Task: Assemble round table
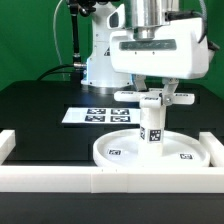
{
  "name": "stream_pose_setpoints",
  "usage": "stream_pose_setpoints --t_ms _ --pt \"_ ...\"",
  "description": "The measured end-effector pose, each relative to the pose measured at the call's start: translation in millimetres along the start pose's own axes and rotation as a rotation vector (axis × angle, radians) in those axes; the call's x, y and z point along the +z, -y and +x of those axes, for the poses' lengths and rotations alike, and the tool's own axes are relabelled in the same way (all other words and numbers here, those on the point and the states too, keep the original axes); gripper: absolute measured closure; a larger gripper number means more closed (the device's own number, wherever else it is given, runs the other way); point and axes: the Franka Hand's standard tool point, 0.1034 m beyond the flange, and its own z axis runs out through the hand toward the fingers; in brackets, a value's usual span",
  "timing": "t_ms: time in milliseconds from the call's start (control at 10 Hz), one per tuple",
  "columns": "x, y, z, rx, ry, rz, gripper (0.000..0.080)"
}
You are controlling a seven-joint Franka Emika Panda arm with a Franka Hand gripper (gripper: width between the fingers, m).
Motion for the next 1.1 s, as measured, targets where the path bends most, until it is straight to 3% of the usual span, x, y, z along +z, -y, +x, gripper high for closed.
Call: stream_pose_setpoints --t_ms 300,1100 --pt "0.3 0.2 0.6 0.24 0.018 0.014 0.0351" --pt "1.7 -0.7 3.2 0.863 0.058 0.015 0.0351"
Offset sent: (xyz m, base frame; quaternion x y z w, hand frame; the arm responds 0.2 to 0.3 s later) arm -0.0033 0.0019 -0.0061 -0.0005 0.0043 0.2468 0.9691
